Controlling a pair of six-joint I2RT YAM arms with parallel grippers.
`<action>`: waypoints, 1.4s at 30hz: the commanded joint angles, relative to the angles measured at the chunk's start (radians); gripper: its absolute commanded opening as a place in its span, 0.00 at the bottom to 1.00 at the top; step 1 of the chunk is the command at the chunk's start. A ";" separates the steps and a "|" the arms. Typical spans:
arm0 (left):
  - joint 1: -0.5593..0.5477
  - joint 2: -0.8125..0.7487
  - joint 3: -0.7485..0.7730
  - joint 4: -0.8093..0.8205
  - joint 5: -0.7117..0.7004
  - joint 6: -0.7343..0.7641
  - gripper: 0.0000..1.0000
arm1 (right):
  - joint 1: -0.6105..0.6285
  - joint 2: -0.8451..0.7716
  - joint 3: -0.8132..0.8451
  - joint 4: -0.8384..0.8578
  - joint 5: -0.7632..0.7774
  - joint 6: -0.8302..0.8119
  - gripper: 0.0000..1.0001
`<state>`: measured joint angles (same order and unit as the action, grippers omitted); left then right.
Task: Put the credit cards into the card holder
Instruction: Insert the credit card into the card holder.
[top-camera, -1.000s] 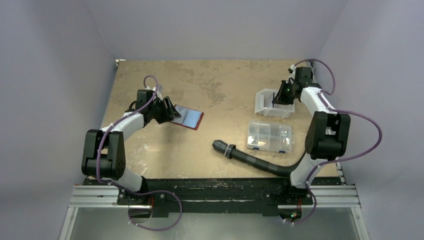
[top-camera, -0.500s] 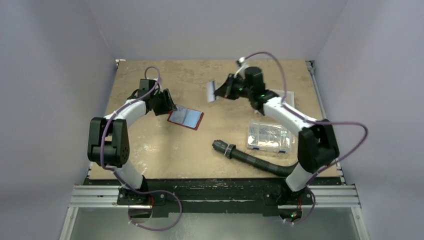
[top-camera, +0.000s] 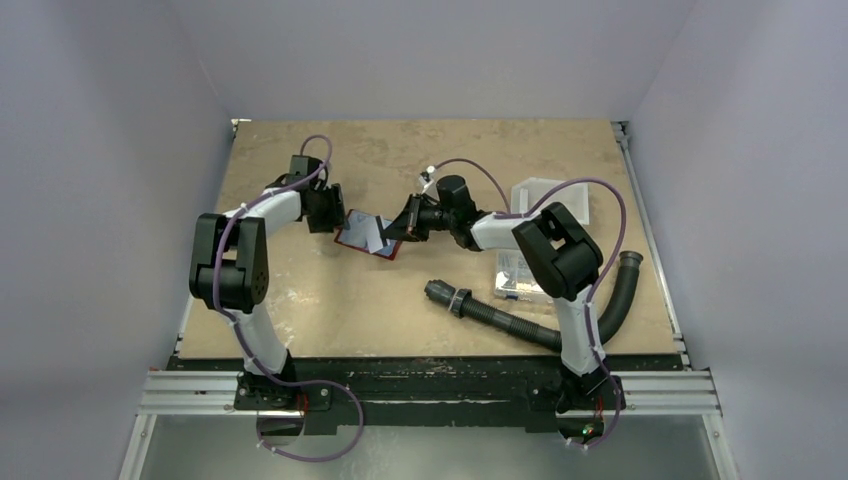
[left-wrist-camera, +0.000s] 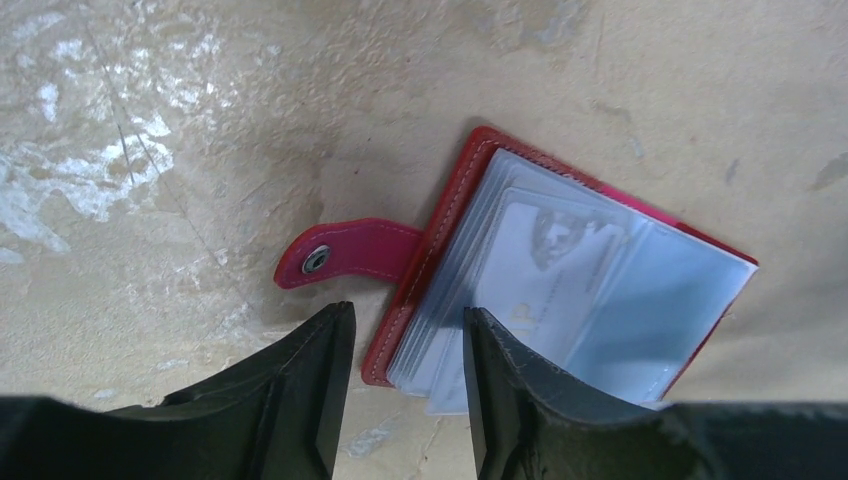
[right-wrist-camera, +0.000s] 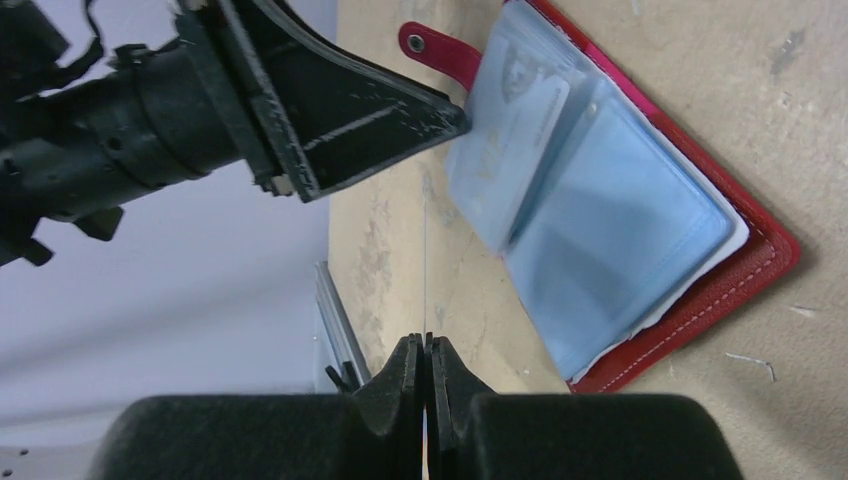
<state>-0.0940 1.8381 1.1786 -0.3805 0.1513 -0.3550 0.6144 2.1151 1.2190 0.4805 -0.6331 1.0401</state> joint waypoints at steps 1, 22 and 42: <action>-0.004 0.004 -0.026 0.019 -0.038 0.025 0.46 | -0.002 -0.024 0.012 0.078 -0.029 0.001 0.00; -0.004 0.015 -0.025 0.014 -0.032 0.027 0.35 | -0.023 0.062 0.047 -0.007 -0.004 -0.037 0.00; -0.004 0.007 -0.036 0.015 -0.025 0.028 0.34 | -0.026 0.147 0.125 0.001 0.009 -0.003 0.00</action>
<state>-0.0990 1.8400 1.1629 -0.3634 0.1444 -0.3542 0.5934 2.2482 1.2839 0.4690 -0.6430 1.0328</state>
